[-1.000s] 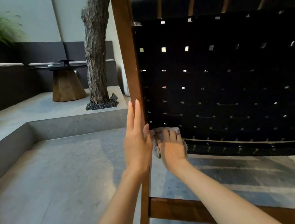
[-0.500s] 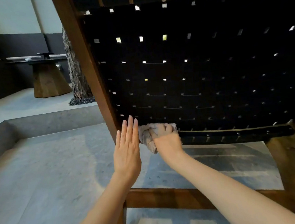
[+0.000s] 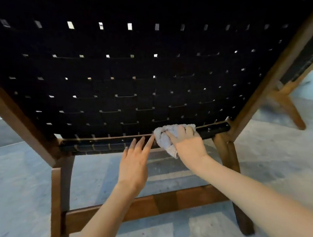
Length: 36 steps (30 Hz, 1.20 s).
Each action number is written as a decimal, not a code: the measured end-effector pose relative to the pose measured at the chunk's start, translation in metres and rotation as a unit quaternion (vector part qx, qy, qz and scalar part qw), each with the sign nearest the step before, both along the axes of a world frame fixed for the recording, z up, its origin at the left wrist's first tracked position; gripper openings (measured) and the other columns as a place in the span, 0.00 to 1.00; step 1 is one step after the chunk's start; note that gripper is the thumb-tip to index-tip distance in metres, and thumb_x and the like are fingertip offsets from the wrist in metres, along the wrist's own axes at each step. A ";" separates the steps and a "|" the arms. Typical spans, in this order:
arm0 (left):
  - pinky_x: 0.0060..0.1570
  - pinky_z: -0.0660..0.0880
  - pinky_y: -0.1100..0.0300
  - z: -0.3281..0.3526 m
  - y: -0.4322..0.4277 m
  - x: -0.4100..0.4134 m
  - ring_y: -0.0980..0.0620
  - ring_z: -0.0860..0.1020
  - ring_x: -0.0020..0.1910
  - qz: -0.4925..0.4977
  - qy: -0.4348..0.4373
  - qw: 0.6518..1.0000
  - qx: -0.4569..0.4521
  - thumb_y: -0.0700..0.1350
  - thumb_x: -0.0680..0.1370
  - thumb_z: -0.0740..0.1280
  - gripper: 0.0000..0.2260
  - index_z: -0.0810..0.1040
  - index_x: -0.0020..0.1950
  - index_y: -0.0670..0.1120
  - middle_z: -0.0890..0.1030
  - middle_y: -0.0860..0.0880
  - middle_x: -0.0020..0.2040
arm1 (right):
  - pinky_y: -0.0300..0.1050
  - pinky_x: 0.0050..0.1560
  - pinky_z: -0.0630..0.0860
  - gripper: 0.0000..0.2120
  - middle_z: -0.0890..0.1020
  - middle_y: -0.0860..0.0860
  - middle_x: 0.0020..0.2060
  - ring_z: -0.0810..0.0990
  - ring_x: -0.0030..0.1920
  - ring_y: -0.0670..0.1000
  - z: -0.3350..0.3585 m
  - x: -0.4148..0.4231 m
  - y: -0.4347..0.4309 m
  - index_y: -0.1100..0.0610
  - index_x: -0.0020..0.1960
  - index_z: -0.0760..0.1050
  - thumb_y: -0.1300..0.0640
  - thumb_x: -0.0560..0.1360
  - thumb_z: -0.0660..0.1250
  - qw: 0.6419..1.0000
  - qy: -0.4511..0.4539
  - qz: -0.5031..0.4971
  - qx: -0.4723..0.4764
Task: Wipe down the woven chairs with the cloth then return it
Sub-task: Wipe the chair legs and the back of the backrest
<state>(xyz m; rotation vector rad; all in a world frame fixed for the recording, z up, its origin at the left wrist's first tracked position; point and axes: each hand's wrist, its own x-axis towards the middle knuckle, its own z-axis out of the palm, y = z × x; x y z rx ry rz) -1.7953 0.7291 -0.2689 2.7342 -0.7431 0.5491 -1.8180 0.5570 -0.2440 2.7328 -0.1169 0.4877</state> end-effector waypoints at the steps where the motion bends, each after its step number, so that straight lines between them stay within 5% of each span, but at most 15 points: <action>1: 0.75 0.46 0.50 -0.002 -0.009 -0.001 0.46 0.46 0.77 -0.002 -0.003 1.000 0.005 0.35 0.78 0.59 0.37 0.39 0.77 0.55 0.49 0.49 0.79 | 0.52 0.60 0.70 0.29 0.65 0.59 0.64 0.66 0.64 0.61 0.000 -0.004 -0.014 0.48 0.77 0.49 0.58 0.80 0.58 1.000 0.004 -0.015 0.003; 11: 0.75 0.46 0.48 0.002 -0.063 -0.006 0.40 0.49 0.77 -0.019 -0.004 0.999 0.036 0.44 0.80 0.59 0.32 0.44 0.78 0.55 0.53 0.48 0.78 | 0.51 0.66 0.67 0.27 0.60 0.59 0.70 0.63 0.68 0.61 0.004 -0.040 -0.137 0.53 0.76 0.54 0.55 0.80 0.59 0.962 0.081 -0.249 0.072; 19: 0.74 0.51 0.47 0.019 -0.067 -0.006 0.39 0.53 0.76 -0.004 0.048 0.996 0.081 0.47 0.79 0.62 0.33 0.46 0.78 0.55 0.55 0.49 0.78 | 0.50 0.53 0.75 0.38 0.61 0.61 0.69 0.65 0.65 0.62 0.005 -0.060 -0.120 0.50 0.77 0.49 0.57 0.75 0.66 0.979 -0.034 -0.163 0.118; 22: 0.73 0.52 0.46 0.034 -0.068 -0.007 0.41 0.55 0.76 -0.008 0.104 0.994 0.034 0.47 0.79 0.61 0.31 0.48 0.78 0.56 0.57 0.49 0.77 | 0.47 0.47 0.76 0.40 0.64 0.60 0.65 0.65 0.64 0.60 0.033 -0.076 -0.117 0.50 0.77 0.48 0.58 0.73 0.68 0.983 -0.088 -0.146 0.073; 27: 0.74 0.54 0.47 0.062 -0.074 -0.020 0.44 0.52 0.76 -0.031 0.078 0.996 -0.038 0.46 0.80 0.59 0.29 0.48 0.78 0.55 0.57 0.49 0.77 | 0.46 0.39 0.71 0.39 0.65 0.59 0.62 0.66 0.61 0.59 0.099 -0.103 -0.118 0.51 0.77 0.48 0.59 0.74 0.66 0.969 -0.168 -0.176 0.036; 36: 0.74 0.58 0.52 0.117 -0.077 -0.042 0.51 0.51 0.77 -0.139 -0.058 0.973 -0.173 0.44 0.80 0.61 0.28 0.54 0.77 0.54 0.57 0.52 0.77 | 0.52 0.43 0.71 0.37 0.64 0.62 0.63 0.64 0.63 0.64 0.204 -0.112 -0.121 0.55 0.75 0.56 0.58 0.71 0.69 0.953 -0.221 -0.208 -0.008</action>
